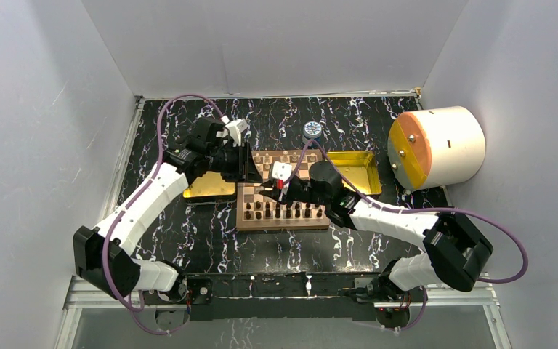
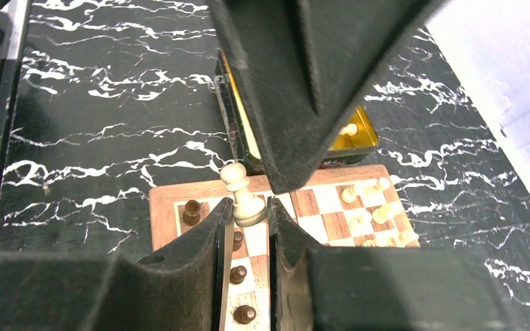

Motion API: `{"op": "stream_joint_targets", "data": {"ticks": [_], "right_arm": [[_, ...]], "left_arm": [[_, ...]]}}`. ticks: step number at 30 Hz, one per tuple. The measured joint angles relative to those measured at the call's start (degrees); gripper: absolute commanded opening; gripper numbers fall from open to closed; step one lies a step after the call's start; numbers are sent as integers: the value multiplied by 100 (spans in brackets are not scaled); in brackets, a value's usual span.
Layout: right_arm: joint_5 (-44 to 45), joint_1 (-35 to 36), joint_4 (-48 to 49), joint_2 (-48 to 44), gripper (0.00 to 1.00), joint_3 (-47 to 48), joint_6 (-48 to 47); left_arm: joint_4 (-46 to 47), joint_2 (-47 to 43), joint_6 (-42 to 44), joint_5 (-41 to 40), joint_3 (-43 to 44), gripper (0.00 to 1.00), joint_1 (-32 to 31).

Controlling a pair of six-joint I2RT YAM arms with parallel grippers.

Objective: Set up the chess pieces on the board
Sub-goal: Place the chess piece on the chessboard.

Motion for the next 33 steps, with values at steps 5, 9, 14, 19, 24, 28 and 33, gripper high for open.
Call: {"op": "stream_joint_targets", "data": {"ticks": [5,9,14,19,24,28,33], "right_arm": [[402,0,85,0,2,2,474],[640,0,85,46,3,28,787],[817,0,90,109,3,83,1123],[951,0,138,109,2,87,1421],[1056,0,140,109,2,87,1611],[1113,0,153,109,2,87,1727],[1217,0,214,107,2,87,1803]], "left_arm": [[15,-192,-48,-240,0,33,2],[90,-280,-105,-280,0,35,0],[238,-284,-216,-256,0,37,2],[376,-284,-295,-254,-11,37,0],[461,-284,-363,-249,-46,37,2],[540,-284,-400,-251,-98,37,0],[573,-264,-426,-245,-153,36,0]]}}
